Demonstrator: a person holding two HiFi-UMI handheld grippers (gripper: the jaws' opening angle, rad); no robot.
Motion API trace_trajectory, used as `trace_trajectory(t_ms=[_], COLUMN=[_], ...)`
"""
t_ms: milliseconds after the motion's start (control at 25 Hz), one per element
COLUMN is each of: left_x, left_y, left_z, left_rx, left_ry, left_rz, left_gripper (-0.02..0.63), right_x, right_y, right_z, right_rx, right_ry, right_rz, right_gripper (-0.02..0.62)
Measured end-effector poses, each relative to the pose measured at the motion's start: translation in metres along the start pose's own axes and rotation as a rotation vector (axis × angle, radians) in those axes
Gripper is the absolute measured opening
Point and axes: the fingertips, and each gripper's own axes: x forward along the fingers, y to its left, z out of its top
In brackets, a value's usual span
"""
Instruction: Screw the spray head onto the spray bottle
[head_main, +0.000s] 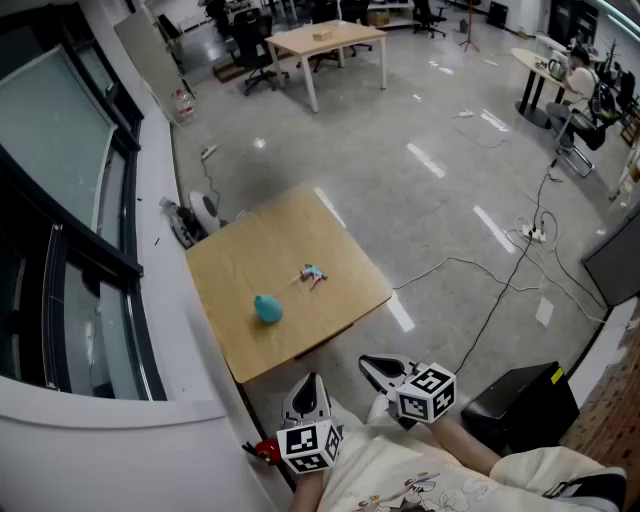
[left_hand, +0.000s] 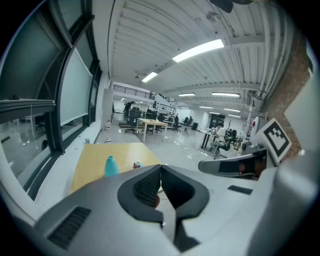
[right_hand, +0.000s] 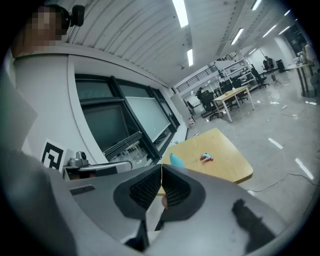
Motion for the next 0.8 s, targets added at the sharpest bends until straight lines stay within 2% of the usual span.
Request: trace_trajectory(t_ms=[160, 200, 280, 320, 360, 480, 560, 680, 800], left_x=[0.043, 0.054, 0.079, 0.093, 0.108, 0.16, 0.204, 0.275, 0.332], left_y=[0.048, 0.06, 0.084, 0.099, 0.116, 0.176, 0.215, 0.253, 0.274], left_z=[0.03, 0.032, 0.032, 0.03, 0.028, 0.016, 0.003, -0.017, -0.03], left_rx=[0.054, 0.074, 0.111, 0.126, 0.137, 0.158, 0.16, 0.153, 0.202], left_ry=[-0.085, -0.108, -0.145, -0.161, -0.174, -0.194, -0.186, -0.144, -0.116], left_rz=[0.035, 0.041, 0.061, 0.088, 0.124, 0.235, 0.279, 0.272, 0.268], left_gripper=[0.011, 0.042, 0.309, 0.377, 0.407, 0.448, 0.474, 0.479, 0.479], right_x=[0.042, 0.052, 0.067, 0.073, 0.078, 0.094, 0.107, 0.127, 0.143], right_y=[-0.017, -0.019, -0.023, -0.025, -0.028, -0.033, -0.038, -0.05, -0.062], right_z=[0.023, 0.023, 0.022, 0.023, 0.024, 0.031, 0.035, 0.039, 0.036], right_rx=[-0.001, 0.001, 0.005, 0.005, 0.002, -0.018, -0.034, -0.03, -0.021], right_ry=[-0.001, 0.006, 0.026, 0.037, 0.049, 0.076, 0.093, 0.126, 0.155], right_rz=[-0.008, -0.006, -0.002, -0.002, -0.004, -0.021, -0.045, -0.09, -0.135], right_gripper=[0.008, 0.008, 0.008, 0.008, 0.008, 0.008, 0.008, 0.008, 0.008])
